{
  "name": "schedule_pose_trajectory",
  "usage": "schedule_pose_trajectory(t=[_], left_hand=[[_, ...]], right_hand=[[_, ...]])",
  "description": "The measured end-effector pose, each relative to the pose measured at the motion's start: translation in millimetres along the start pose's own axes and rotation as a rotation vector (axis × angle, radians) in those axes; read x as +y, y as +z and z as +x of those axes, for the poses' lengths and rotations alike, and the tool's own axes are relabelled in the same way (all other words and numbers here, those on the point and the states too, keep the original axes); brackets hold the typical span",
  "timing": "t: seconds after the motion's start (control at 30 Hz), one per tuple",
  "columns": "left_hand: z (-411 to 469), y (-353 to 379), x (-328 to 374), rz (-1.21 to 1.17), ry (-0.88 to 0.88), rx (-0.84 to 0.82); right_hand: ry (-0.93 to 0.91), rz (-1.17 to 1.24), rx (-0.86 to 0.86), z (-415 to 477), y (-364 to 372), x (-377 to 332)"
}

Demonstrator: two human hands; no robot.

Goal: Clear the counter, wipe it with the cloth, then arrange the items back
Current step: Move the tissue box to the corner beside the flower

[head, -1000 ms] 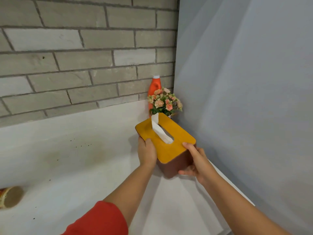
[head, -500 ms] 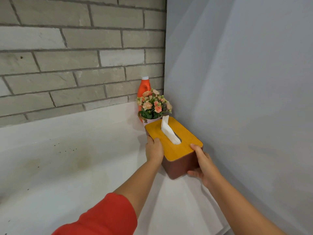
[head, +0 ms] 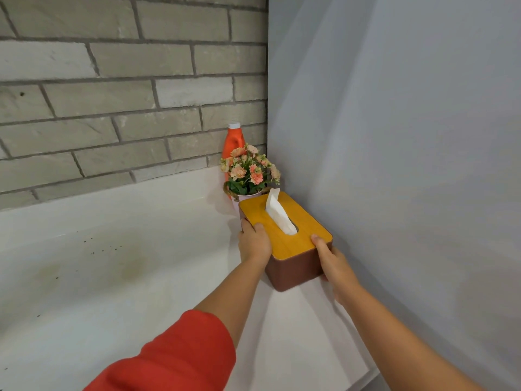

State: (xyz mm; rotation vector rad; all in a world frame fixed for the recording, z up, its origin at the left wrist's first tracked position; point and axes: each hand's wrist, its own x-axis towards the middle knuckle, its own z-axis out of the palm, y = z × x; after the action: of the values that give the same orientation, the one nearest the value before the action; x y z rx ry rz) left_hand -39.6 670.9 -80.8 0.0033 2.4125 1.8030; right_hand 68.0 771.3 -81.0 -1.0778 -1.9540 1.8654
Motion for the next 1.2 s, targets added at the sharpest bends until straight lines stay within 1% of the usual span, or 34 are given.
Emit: schedule_pose_trajectory(t=[0.17, 0.27, 0.37, 0.43, 0.5, 0.63, 0.7, 0.8, 0.93, 1.1, 1.2], left_hand=[[-4, -3, 7, -0.003, -0.039, -0.03], [-5, -5, 11, -0.023, -0.065, -0.081], [-5, -12, 3, -0.114, -0.066, -0.182], [-10, -21, -2, -0.185, -0.095, -0.203], [-17, -30, -6, -0.203, -0.123, -0.171], [-24, -49, -14, -0.228, -0.088, -0.112], [-24, -60, -16, -0.244, -0.093, -0.099], [-32, -81, -16, -0.26, -0.064, -0.11], [-46, -126, -21, -0.237, 0.006, -0.089], [-59, -210, -42, -0.175, 0.051, -0.005], [-67, -269, -57, -0.132, 0.071, 0.053]], right_hand=[[-0.026, -0.026, 0.009, 0, 1, -1], [-0.021, -0.023, -0.003, 4, 2, -5], [-0.031, -0.016, -0.005, 5, 4, -5], [-0.056, -0.001, 0.009, 6, 4, 0], [-0.059, 0.032, 0.061, 5, 7, 6], [-0.018, 0.194, 0.305, -7, 23, 18], [0.005, 0.273, 0.344, -20, 37, 22], [0.032, 0.318, 0.285, -46, 64, 25], [0.024, 0.314, 0.123, -90, 104, 13], [0.005, 0.113, -0.167, -149, 165, 3], [-0.053, 0.042, -0.295, -180, 205, 2]])
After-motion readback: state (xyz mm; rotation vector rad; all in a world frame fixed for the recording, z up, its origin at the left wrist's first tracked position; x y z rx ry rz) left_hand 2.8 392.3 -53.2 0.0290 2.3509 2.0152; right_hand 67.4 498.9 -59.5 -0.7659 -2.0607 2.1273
